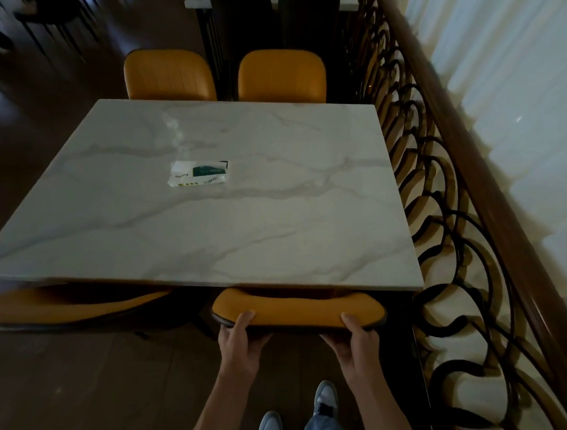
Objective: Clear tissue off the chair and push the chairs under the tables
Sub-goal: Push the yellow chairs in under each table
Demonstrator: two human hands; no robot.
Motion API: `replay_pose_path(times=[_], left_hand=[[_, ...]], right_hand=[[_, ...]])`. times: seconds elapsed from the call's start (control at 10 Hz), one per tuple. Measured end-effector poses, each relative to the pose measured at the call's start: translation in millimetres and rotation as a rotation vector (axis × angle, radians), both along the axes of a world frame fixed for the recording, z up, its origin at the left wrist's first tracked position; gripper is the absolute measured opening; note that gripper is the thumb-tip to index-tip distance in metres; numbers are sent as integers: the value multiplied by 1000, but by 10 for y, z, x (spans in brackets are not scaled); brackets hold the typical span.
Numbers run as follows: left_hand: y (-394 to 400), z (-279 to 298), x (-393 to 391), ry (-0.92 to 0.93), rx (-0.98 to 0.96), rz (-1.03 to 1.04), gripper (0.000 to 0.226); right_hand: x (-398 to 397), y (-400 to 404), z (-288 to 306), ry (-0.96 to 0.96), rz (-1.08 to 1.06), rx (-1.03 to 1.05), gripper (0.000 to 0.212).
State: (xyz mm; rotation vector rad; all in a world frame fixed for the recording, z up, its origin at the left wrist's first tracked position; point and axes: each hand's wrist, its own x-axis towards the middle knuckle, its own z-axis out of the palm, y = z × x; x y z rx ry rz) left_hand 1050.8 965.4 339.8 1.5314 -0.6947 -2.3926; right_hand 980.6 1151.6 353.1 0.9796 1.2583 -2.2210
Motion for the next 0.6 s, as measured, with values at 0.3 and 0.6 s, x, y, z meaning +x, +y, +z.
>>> replay_pose_path(times=[0.3,0.6], left_hand=[[-5,-41,-16,-43,-12,-21,57],[-66,105,13,-244,-388,-203,94]], right_hand=[[-9,56,28,-11,85,4,39],[44,-4,192,256,265,911,89]])
